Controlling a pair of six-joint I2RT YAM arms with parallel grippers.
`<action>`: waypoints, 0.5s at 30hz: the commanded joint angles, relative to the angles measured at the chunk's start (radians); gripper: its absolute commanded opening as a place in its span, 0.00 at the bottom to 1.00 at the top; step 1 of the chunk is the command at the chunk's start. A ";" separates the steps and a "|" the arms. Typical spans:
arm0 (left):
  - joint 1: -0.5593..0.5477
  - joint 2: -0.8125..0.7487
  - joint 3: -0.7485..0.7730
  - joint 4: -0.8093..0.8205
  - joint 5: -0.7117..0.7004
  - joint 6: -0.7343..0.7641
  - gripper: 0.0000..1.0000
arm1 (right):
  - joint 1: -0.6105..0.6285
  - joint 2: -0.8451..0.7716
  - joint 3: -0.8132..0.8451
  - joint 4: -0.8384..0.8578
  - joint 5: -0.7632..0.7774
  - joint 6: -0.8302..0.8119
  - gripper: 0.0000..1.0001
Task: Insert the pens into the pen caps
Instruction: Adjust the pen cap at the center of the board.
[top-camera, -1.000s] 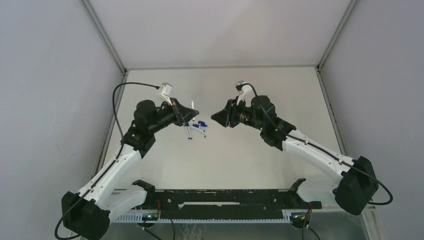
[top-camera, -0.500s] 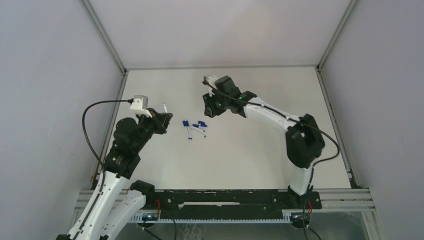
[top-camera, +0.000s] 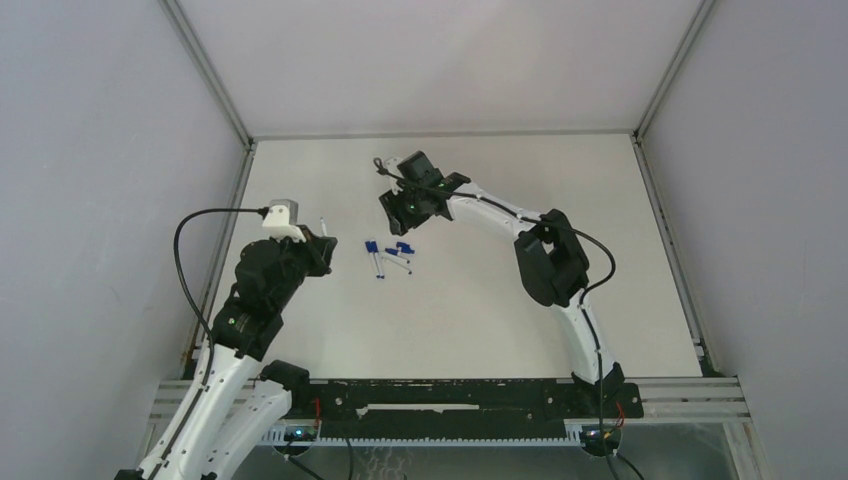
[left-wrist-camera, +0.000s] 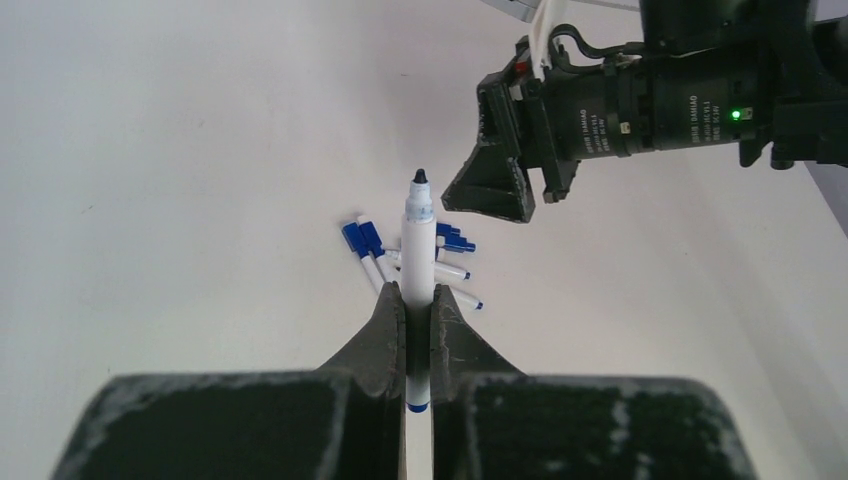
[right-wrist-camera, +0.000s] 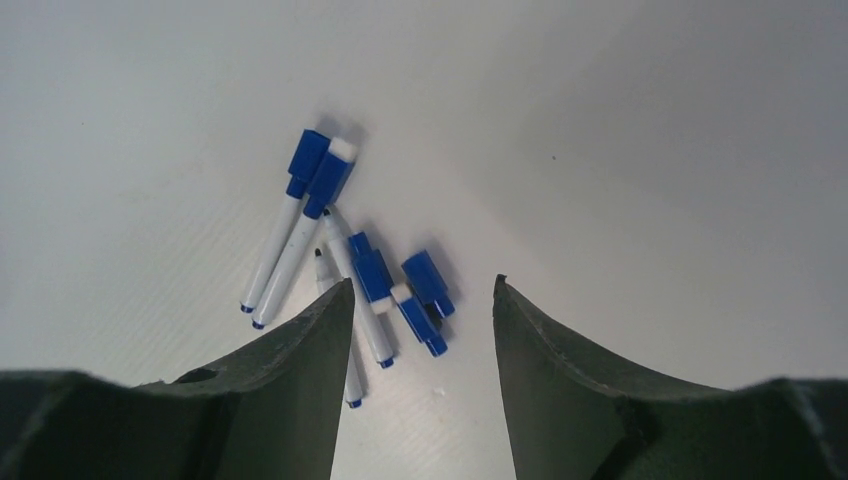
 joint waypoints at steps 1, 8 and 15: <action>0.005 -0.002 -0.004 0.018 -0.015 0.020 0.00 | 0.023 0.053 0.103 -0.022 0.012 -0.021 0.62; 0.006 -0.007 -0.005 0.018 -0.018 0.018 0.00 | 0.032 0.131 0.189 -0.066 0.013 -0.030 0.65; 0.006 -0.006 -0.003 0.016 -0.016 0.018 0.00 | 0.041 0.195 0.256 -0.123 0.060 -0.045 0.65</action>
